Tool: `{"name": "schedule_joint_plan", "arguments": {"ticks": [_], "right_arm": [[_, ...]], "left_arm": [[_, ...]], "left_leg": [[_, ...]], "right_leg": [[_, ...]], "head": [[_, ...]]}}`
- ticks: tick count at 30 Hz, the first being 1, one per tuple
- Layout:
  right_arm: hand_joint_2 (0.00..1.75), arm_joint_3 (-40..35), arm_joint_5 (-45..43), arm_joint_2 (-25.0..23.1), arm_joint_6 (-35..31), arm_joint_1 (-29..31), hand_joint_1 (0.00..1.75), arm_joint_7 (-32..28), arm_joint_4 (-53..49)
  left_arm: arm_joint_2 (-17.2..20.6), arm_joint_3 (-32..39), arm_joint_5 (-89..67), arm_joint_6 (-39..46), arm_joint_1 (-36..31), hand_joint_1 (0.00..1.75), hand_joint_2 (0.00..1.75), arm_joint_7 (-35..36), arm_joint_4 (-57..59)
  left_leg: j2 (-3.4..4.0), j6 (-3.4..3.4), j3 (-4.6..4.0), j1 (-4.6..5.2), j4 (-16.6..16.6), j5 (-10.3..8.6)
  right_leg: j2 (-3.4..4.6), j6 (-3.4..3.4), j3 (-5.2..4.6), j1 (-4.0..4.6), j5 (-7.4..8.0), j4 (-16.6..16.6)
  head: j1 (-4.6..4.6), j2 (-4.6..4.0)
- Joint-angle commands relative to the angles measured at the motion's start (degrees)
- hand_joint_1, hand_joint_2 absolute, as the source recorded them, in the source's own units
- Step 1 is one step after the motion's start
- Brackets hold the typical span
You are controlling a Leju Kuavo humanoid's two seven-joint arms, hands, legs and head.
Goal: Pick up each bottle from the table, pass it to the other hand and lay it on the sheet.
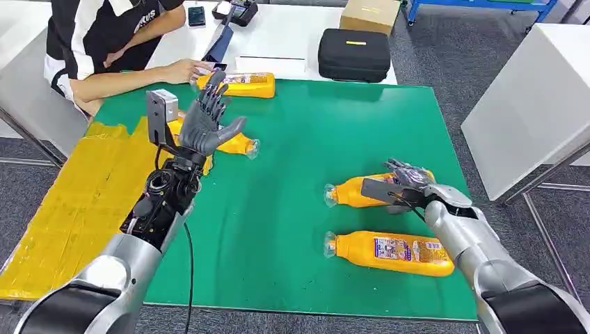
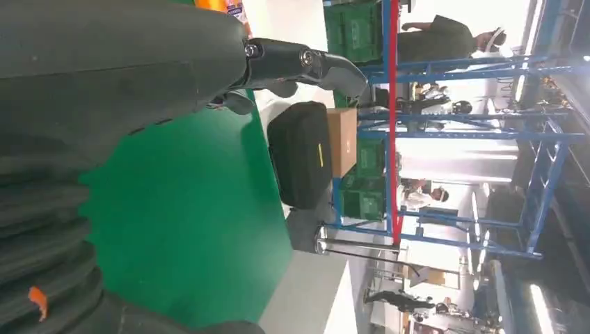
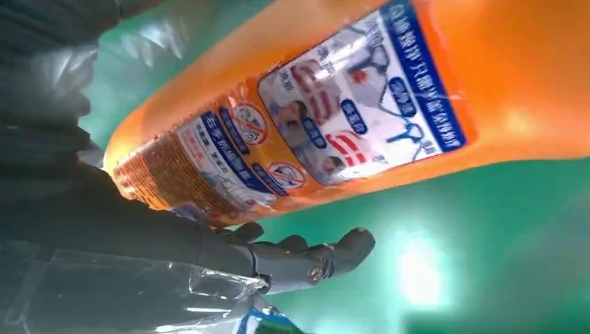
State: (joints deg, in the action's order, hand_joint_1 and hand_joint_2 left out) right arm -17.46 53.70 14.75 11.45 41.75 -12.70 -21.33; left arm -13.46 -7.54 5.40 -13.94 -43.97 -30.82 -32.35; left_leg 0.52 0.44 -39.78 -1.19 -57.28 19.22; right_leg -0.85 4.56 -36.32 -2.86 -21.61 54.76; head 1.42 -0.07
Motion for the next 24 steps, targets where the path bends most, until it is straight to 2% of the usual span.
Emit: {"name": "schedule_joint_plan", "arguments": {"ticks": [1, 2, 8, 14, 15, 16, 17, 18, 19, 20, 24], "right_arm": [[1.75, -1.24, 1.85, -2.71, 0.85, 3.64, 0.0, 5.75, 6.64], [1.75, -1.55, 2.72, -2.59, 1.58, 3.54, 0.0, 7.21, 6.88], [1.75, -1.43, 6.12, -1.36, 4.2, 3.62, 0.0, 12.2, 7.74], [1.75, -1.58, 7.91, -1.1, 6.35, 3.16, 0.0, 13.32, 8.24], [1.75, -2.08, 8.81, -0.93, 7.14, 2.87, 0.05, 13.65, 8.25], [1.75, -2.53, 9.57, -0.87, 7.15, 2.54, 0.44, 13.87, 8.27], [1.75, -2.73, 9.8, -1.01, 6.94, 2.29, 1.15, 13.93, 8.24], [1.75, -2.79, 9.88, -1.15, 6.89, 2.22, 1.47, 13.97, 8.24], [1.75, -3.01, 10.14, -1.28, 6.97, 2.18, 1.68, 13.91, 8.23], [1.75, -3.07, 10.21, -1.29, 7.03, 2.2, 1.71, 13.87, 8.23], [1.75, -3.45, 10.75, -1.5, 6.98, 2.59, 1.75, 13.85, 8.15]], "left_arm": [[1.19, 0.0, 0.61, 0.22, -1.22, 0.0, 1.75, 0.59, 3.32], [1.3, 0.07, 0.63, 0.17, -1.28, 0.0, 1.75, 0.73, 3.53], [1.37, 0.59, 1.03, 0.64, -1.72, 0.0, 1.75, 0.99, 4.64], [1.53, 0.89, 1.56, 0.91, -2.19, 0.0, 1.75, 1.2, 5.63], [1.54, 1.2, 1.98, 0.94, -2.44, 0.0, 1.75, 1.39, 6.09], [1.65, 1.58, 2.4, 1.11, -2.71, 0.0, 1.75, 1.64, 6.45], [1.89, 1.89, 2.67, 1.18, -2.79, 0.0, 1.75, 1.75, 6.55], [2.04, 2.05, 2.83, 1.13, -2.8, 0.0, 1.75, 1.83, 6.62], [2.23, 2.29, 3.12, 0.86, -2.72, 0.0, 1.75, 1.99, 6.75], [2.33, 2.32, 3.14, 0.86, -2.68, 0.0, 1.75, 2.0, 6.77], [2.62, 2.45, 3.26, 0.75, -2.18, 0.0, 1.75, 1.97, 6.93]], "left_leg": [[0.11, 0.0, 0.26, -0.01, 0.0, 0.14], [0.15, 0.0, 0.45, -0.01, -0.05, 0.27], [0.05, 0.02, 0.24, 0.01, 0.0, 0.12], [0.07, 0.01, 0.31, -0.01, -0.04, 0.17], [0.04, 0.01, 0.23, -0.02, -0.02, 0.12], [0.01, 0.01, 0.2, -0.03, 0.0, 0.08], [0.0, 0.01, 0.34, -0.04, -0.03, 0.17], [0.0, 0.0, 0.31, -0.06, -0.02, 0.14], [0.01, 0.01, 0.24, -0.05, -0.01, 0.09], [0.04, 0.02, 0.47, -0.04, -0.04, 0.21], [0.08, 0.03, 0.35, -0.03, -0.02, 0.13]], "right_leg": [[0.16, -0.24, 0.2, 0.03, -0.09, 0.0], [0.23, -0.37, 0.35, 0.04, -0.19, 0.04], [0.09, -0.23, 0.19, 0.01, -0.1, 0.01], [0.12, -0.29, 0.26, 0.04, -0.14, 0.03], [0.08, -0.24, 0.2, 0.04, -0.09, 0.0], [0.04, -0.2, 0.17, 0.05, -0.07, -0.01], [0.05, -0.32, 0.31, 0.06, -0.16, 0.03], [0.04, -0.28, 0.28, 0.07, -0.13, -0.01], [0.03, -0.21, 0.21, 0.06, -0.07, -0.03], [0.1, -0.37, 0.4, 0.06, -0.18, 0.01], [0.12, -0.3, 0.28, 0.04, -0.1, 0.0]], "head": [[0.0, 0.0], [0.02, 0.0], [0.02, 0.0], [0.0, 0.0], [0.02, 0.0], [0.02, 0.0], [0.02, 0.0], [0.0, 0.0], [0.02, 0.0], [0.02, 0.0], [0.0, 0.0]]}}
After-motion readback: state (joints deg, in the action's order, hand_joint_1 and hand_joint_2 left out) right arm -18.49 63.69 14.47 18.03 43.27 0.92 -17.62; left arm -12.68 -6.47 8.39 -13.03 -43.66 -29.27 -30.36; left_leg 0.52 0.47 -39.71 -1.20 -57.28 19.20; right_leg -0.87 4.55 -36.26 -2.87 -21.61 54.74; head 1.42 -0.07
